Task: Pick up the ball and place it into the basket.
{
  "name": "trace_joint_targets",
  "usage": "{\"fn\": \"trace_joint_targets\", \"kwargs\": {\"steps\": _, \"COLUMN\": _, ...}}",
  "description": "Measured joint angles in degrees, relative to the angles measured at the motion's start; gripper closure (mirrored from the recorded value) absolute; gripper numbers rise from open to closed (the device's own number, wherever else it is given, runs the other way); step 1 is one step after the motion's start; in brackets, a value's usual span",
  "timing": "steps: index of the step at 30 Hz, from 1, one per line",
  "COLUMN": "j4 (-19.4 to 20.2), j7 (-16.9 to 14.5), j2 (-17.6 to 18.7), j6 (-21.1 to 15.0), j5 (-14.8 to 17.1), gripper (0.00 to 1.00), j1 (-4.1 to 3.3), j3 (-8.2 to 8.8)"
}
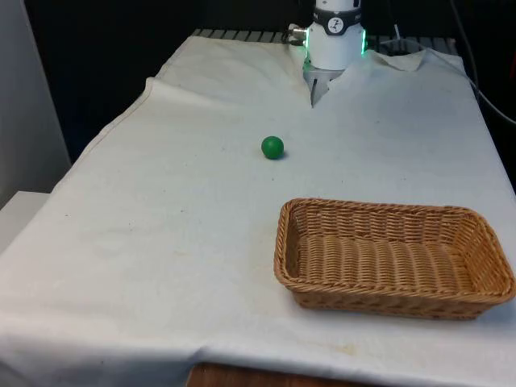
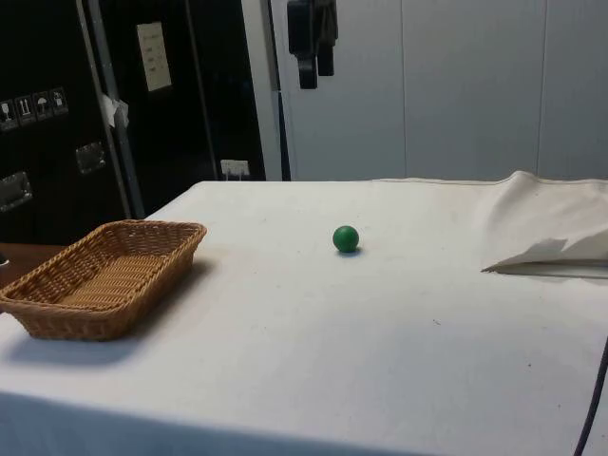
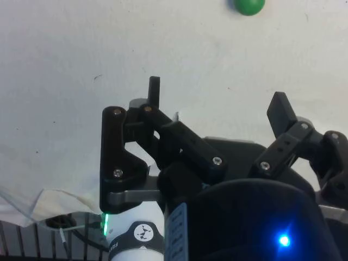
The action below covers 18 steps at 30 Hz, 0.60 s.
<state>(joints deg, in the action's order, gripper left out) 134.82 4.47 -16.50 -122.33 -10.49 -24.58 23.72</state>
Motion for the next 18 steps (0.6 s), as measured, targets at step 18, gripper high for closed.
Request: {"fn": "trace_joint_targets", "kwargs": {"steps": 18, "j4": 5.6, "j7": 0.0, "j2": 3.2, "j6": -10.4, "j5": 0.1, "gripper": 0.00, "j1": 0.00, "j3": 1.15}}
